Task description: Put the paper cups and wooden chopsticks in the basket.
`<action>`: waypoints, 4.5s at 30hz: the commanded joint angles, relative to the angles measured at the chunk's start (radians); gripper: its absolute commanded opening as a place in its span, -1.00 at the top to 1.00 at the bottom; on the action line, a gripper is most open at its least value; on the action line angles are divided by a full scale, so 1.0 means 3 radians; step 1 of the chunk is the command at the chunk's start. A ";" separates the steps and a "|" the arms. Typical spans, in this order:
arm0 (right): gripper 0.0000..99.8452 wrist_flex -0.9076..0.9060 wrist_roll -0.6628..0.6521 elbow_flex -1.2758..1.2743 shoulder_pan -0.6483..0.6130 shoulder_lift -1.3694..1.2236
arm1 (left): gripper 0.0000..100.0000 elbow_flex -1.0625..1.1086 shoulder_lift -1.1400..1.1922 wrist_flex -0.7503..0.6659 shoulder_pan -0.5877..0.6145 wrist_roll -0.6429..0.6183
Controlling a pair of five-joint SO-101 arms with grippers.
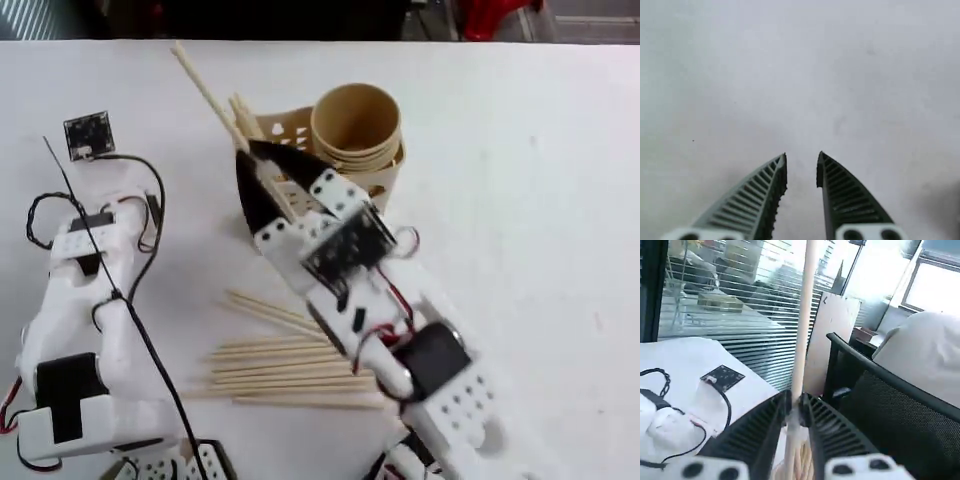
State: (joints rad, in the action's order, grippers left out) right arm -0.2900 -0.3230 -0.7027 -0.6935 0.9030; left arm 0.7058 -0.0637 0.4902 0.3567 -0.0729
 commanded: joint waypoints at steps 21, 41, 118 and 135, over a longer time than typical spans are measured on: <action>0.97 0.0903 0.0026 0.0419 0.0442 -0.1430 | 0.76 -0.0026 -0.0033 -0.0061 -0.0054 0.0041; 0.78 -0.0248 0.0000 0.0005 0.0504 -0.0468 | 0.76 -0.0026 -0.0033 -0.0061 -0.0049 0.0041; 0.96 -0.1266 -0.0317 -0.2368 0.2422 0.0192 | 0.76 0.0481 -0.0473 0.1442 -0.2959 0.3217; 0.96 -0.1281 -0.0317 -0.2368 0.2437 0.0197 | 0.88 0.0307 -0.0187 0.1248 -0.2555 0.2296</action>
State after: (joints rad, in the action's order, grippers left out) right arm -0.6843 -0.4181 -1.4177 0.0261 0.9521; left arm 0.8316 -0.1158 0.8784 -0.4672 0.6483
